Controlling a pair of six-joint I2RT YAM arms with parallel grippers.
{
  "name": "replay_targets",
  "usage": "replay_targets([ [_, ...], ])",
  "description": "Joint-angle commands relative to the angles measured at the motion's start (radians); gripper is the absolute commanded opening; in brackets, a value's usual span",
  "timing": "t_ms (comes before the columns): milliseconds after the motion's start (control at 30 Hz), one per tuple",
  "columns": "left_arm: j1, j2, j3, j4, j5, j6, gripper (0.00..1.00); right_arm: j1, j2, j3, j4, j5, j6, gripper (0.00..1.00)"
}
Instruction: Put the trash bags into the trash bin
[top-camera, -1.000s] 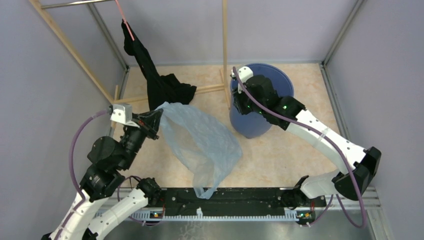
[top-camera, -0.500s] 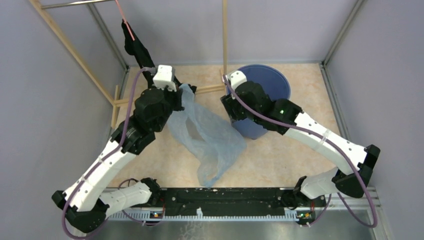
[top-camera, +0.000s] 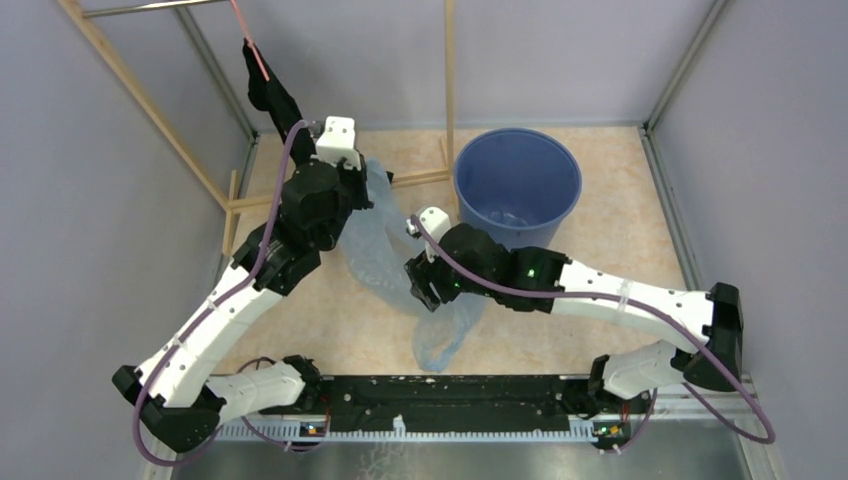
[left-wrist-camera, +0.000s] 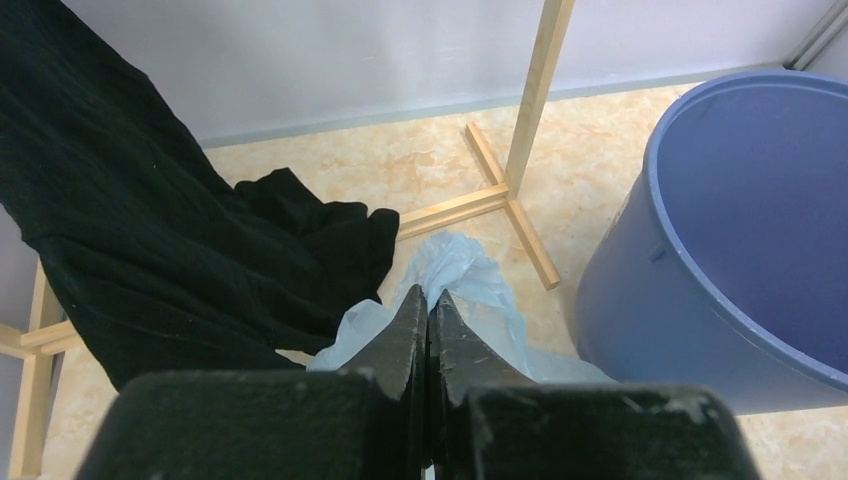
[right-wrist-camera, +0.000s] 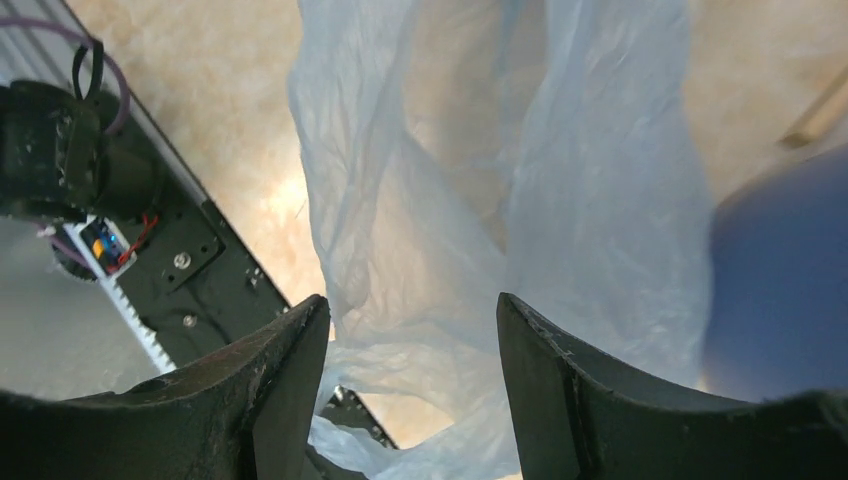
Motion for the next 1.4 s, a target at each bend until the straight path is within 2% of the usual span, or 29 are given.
replay_targets([
  [0,0.001,0.002,0.018,0.049,-0.018,0.015,0.0,0.022,-0.023,-0.078,0.107,-0.095,0.115,0.62],
  [333,0.001,-0.005,-0.019,0.068,-0.008,0.009,0.0,0.108,-0.091,-0.274,0.097,-0.01,0.027,0.63],
  [433,0.001,-0.014,-0.031,0.062,-0.012,0.002,0.0,0.108,-0.071,-0.292,0.051,0.104,0.108,0.63],
  [533,0.002,-0.023,-0.043,0.059,-0.013,-0.006,0.0,0.109,-0.076,-0.311,0.018,0.199,0.272,0.63],
  [733,0.002,-0.035,-0.062,0.055,-0.008,-0.018,0.0,0.109,-0.169,-0.428,0.043,0.223,0.486,0.63],
  [900,0.003,-0.04,-0.078,0.057,-0.005,-0.021,0.0,0.121,-0.242,-0.436,0.01,0.216,0.451,0.63],
  [1033,0.003,-0.04,-0.081,0.061,0.003,-0.024,0.0,0.153,-0.335,-0.477,0.082,0.135,0.377,0.63],
  [1200,0.003,-0.045,-0.087,0.067,0.011,-0.029,0.0,0.154,-0.418,-0.581,0.19,0.0,0.36,0.64],
  [1367,0.003,-0.05,-0.09,0.069,0.016,-0.033,0.0,0.154,-0.391,-0.615,0.06,0.138,0.488,0.65],
])
